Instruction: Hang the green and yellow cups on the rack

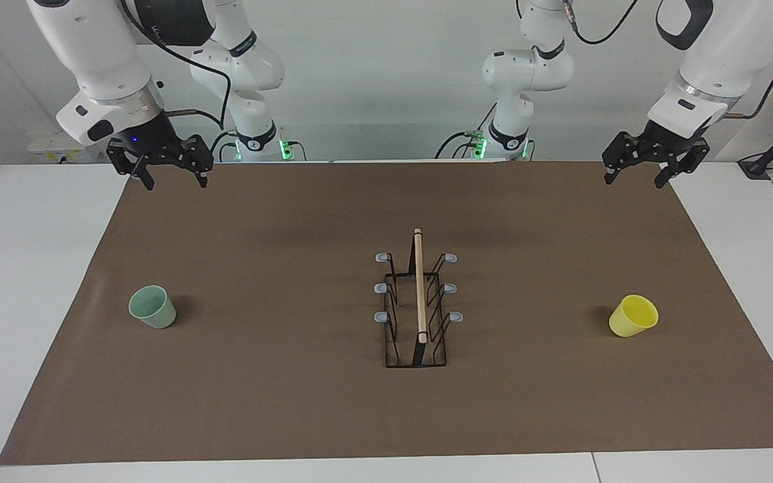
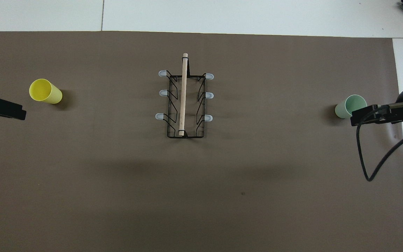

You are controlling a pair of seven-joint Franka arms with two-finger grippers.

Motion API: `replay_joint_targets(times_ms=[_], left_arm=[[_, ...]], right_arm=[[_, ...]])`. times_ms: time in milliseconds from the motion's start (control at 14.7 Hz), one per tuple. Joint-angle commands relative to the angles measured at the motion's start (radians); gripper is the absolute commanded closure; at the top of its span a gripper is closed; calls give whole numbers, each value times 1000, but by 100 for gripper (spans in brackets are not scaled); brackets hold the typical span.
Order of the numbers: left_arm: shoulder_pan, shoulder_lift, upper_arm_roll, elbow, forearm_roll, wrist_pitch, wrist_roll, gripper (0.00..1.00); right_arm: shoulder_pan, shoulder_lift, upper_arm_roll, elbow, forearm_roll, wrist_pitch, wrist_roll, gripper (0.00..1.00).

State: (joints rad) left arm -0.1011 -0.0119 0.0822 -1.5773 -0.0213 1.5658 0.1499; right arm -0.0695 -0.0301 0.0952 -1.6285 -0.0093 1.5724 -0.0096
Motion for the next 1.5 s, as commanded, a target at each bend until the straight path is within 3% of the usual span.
replay_joint_targets(times_ms=[0,817,1021,1430], left_arm=[[-8,-3,8,0,11,-16,-9,0],[-9,-2,7,-14,-2,11,-50,0],[-9,61,10,32,-9,-12,-50,0],[-12,268,85,221,-83,-17,-193,0]], right_arm=[[11,4,-9,12,3,-2,14,0],[-21,9,-9,10,2,-20,-33,0],[-46,9,-9,7,8,-5,-88,0],[-69,-5,-5,-29,-26,31,-249,0]])
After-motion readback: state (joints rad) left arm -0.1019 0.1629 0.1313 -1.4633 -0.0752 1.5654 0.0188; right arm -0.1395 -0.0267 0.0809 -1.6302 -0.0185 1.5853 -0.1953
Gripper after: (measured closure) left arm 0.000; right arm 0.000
